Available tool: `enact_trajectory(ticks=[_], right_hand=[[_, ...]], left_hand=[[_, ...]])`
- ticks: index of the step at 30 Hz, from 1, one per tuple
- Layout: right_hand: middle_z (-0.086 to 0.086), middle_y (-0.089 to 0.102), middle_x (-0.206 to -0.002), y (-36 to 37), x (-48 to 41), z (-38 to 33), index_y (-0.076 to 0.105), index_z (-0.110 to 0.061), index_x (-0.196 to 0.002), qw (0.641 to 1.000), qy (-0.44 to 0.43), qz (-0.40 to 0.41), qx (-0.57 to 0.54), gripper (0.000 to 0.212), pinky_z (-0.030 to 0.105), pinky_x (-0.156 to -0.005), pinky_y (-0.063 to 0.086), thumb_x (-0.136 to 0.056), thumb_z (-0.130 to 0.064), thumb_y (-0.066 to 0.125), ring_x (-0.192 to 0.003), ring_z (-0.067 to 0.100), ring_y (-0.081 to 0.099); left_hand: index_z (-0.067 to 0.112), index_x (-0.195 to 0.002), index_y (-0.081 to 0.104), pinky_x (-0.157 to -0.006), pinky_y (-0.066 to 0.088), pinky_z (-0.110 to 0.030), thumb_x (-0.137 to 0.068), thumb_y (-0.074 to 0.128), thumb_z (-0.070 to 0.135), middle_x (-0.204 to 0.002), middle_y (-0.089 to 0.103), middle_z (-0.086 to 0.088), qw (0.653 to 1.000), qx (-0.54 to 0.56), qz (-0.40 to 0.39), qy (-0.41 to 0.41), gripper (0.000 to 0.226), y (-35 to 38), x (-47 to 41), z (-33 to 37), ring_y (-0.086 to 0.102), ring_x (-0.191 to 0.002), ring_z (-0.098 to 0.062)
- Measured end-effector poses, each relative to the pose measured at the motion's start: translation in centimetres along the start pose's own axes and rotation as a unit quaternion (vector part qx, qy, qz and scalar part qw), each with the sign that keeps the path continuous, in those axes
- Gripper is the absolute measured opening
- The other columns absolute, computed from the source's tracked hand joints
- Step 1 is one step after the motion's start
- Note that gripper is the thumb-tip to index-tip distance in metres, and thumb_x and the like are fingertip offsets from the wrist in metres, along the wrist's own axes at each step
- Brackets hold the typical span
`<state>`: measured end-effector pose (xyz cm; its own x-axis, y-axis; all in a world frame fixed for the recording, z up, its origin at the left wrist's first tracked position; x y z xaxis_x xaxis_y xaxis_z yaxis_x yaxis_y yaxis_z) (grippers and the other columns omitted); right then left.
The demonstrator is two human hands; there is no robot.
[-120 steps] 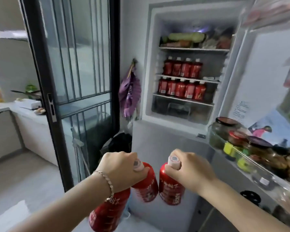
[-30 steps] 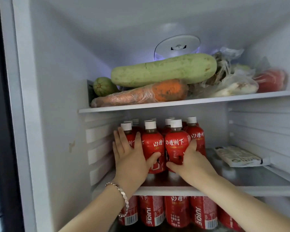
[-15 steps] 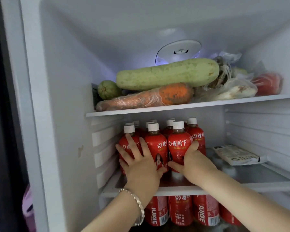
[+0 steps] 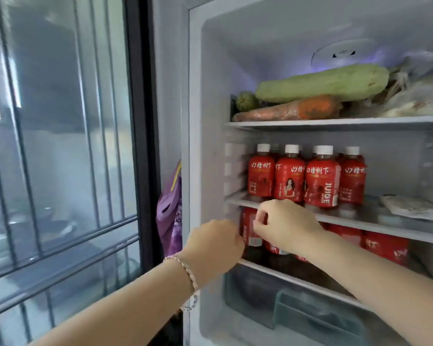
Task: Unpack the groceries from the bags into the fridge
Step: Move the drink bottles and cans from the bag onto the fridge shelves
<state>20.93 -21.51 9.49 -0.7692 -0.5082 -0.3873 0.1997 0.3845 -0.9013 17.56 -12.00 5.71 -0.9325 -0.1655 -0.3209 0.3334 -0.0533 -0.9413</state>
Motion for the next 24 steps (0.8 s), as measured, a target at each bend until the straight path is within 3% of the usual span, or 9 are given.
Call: enact_trajectory(ticks=[3, 6, 12, 17, 24], right_hand=[[0.001, 0.068, -0.094, 4.6, 2.0, -5.5, 0.066, -0.018, -0.089, 0.988, -0.088, -0.125, -0.007, 0.019, 0.032, -0.068, 0.047, -0.088, -0.029, 0.051, -0.086, 0.022, 0.062], [0.009, 0.066, -0.103, 9.5, 5.9, -12.9, 0.067, -0.01, -0.1, 0.95, -0.187, -0.25, 0.014, 0.026, 0.037, -0.081, 0.05, -0.088, -0.026, 0.05, -0.097, 0.028, 0.061], [0.005, 0.065, -0.104, 13.9, 17.2, -29.3, 0.063, -0.013, -0.103, 0.88, -0.36, -0.31, -0.002, 0.024, 0.033, -0.078, 0.048, -0.091, -0.029, 0.049, -0.095, 0.026, 0.06], [-0.002, 0.063, -0.102, 13.4, 32.1, -44.7, 0.065, -0.021, -0.1, 0.806, -0.511, -0.293, -0.051, 0.02, 0.027, -0.076, 0.047, -0.089, -0.029, 0.051, -0.093, 0.019, 0.06], [-0.002, 0.064, -0.103, 10.8, 60.0, -64.3, 0.066, -0.026, -0.097, 0.683, -0.66, -0.3, -0.095, 0.019, 0.022, -0.075, 0.043, -0.087, -0.029, 0.049, -0.099, 0.021, 0.061]], left_hand=[[0.014, -0.093, 0.061, -0.078, 0.048, -0.032, -0.093, 0.041, 0.033, -0.103, 0.065, -0.007, 0.993, -0.01, -0.066, -0.095, 0.027, 0.7, 5.1, -5.8, 0.061, -0.097, -0.026], [0.01, -0.102, 0.064, -0.084, 0.051, -0.034, -0.092, 0.044, 0.033, -0.105, 0.065, -0.008, 0.977, -0.007, -0.107, -0.186, 0.031, 0.3, 12.2, -11.7, 0.062, -0.098, -0.026], [0.01, -0.102, 0.063, -0.08, 0.048, -0.031, -0.093, 0.044, 0.03, -0.106, 0.064, -0.007, 0.935, -0.042, -0.088, -0.341, 0.03, -3.4, 30.5, -20.8, 0.061, -0.099, -0.026], [0.011, -0.096, 0.061, -0.072, 0.04, -0.027, -0.09, 0.045, 0.029, -0.104, 0.064, -0.008, 0.862, -0.056, -0.064, -0.499, 0.025, -6.9, 52.9, -26.0, 0.06, -0.094, -0.028], [0.012, -0.105, 0.06, -0.079, 0.043, -0.029, -0.09, 0.045, 0.026, -0.116, 0.062, -0.011, 0.71, -0.045, -0.031, -0.702, 0.026, -13.5, 90.7, -25.6, 0.058, -0.107, -0.03]])
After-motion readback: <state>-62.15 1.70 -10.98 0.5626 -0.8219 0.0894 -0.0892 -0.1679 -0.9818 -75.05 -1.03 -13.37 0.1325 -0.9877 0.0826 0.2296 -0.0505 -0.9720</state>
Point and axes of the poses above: each hand's wrist, its own x-axis away from the middle knuckle, its own y-axis out of the palm, z = x × y, the point moved 10 cm from there along -x, towards the middle knuckle
